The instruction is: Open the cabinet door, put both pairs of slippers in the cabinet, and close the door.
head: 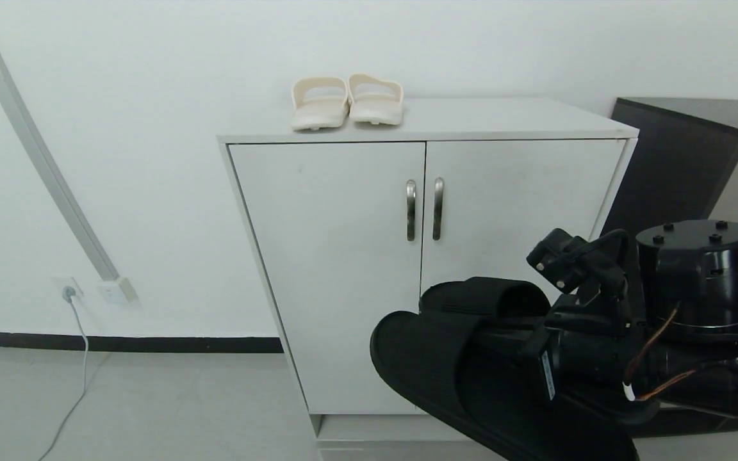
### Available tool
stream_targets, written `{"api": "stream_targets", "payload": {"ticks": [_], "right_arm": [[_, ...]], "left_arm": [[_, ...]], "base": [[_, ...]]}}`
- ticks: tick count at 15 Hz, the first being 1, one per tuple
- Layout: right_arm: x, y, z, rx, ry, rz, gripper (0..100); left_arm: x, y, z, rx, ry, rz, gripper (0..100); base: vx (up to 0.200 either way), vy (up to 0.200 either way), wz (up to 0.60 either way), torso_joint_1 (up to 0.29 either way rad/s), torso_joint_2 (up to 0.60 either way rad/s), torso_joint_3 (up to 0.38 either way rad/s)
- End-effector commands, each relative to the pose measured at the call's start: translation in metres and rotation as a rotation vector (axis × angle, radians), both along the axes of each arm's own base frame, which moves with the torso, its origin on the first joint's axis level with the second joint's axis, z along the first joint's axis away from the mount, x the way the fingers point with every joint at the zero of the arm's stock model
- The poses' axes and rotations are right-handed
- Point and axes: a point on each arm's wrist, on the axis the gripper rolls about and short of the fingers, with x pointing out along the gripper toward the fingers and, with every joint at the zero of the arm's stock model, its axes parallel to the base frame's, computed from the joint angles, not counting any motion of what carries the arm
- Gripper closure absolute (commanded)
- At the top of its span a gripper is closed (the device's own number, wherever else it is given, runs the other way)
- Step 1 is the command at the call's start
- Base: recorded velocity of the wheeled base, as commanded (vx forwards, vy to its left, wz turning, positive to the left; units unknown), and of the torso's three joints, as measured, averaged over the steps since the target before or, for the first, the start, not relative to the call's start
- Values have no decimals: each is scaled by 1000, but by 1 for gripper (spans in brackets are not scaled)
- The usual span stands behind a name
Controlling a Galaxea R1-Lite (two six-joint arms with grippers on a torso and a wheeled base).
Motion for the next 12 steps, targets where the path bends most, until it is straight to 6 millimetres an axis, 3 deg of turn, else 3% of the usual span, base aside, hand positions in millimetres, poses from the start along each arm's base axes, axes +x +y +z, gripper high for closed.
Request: {"api": "stream_targets", "payload": {"ticks": [1, 4, 9, 10, 12], "right_arm": [[0, 0, -2, -6, 6, 1, 100], [-1, 0, -2, -6, 6, 2, 100], [-4, 2, -8, 20, -32, 17, 100], [-3, 3, -10, 17, -31, 16, 100], [-2, 4, -13, 9, -23, 16, 100]], "left_arm": [[0, 0, 0, 2, 3, -4, 0], [1, 0, 0, 1, 9, -6, 0], [0, 0, 1, -10, -4, -1, 0], [-2, 0, 8, -21, -32, 1, 0], [-12, 0, 65, -123, -114, -15, 0]], "base": [[0, 0, 0, -41, 442, 378], [0, 0, 0, -22, 413, 378], [0, 0, 0, 0, 26, 20], [0, 0, 0, 0, 0, 0], [0, 0, 0, 0, 0, 0]]}}
